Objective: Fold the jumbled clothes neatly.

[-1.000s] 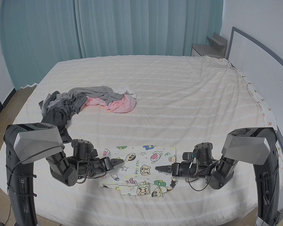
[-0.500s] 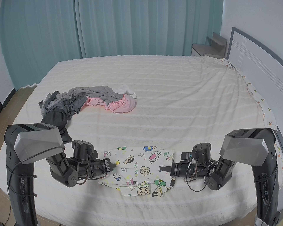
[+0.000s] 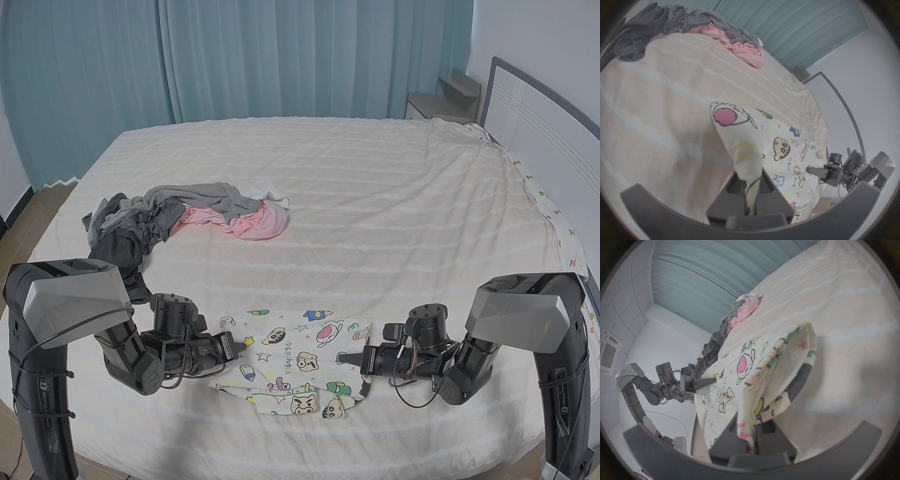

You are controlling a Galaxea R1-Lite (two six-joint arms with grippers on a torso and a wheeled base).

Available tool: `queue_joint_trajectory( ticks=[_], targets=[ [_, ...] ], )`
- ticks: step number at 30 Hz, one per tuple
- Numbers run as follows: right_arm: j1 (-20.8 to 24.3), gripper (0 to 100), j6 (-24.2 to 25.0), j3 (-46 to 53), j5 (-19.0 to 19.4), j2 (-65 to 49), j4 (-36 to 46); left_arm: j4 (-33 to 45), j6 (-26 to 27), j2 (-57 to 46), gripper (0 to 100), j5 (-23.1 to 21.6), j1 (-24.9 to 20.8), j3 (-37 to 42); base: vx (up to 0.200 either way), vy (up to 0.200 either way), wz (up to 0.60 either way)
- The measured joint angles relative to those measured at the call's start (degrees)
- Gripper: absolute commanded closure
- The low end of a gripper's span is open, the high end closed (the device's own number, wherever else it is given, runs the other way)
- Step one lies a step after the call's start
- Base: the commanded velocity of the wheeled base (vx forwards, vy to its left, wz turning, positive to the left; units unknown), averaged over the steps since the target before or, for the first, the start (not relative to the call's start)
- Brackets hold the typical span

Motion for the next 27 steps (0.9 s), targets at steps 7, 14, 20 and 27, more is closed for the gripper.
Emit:
queue_joint_trajectory(
  ticks=[7, 14, 20, 27],
  targets=[
    [0.3, 100, 0.0, 0.0, 0.0, -0.1, 0.0, -0.1, 0.1, -0.4, 100, 1.0, 0.1, 0.3, 0.000, 0.200, 0.00],
    [0.5, 100, 0.1, 0.0, -0.2, -0.1, -0.6, -0.1, 0.1, -0.5, 100, 1.1, 0.3, 0.3, 0.000, 0.200, 0.00],
    [0.6, 100, 0.1, 0.0, -0.3, -0.1, -0.8, -0.2, 0.1, -0.7, 100, 1.6, 0.5, 0.3, 0.000, 0.200, 0.00],
    [1.2, 100, 0.2, -0.1, -0.3, -0.1, -0.8, -0.2, 0.1, -0.9, 100, 1.8, 0.6, 0.4, 0.000, 0.200, 0.00]
  ],
)
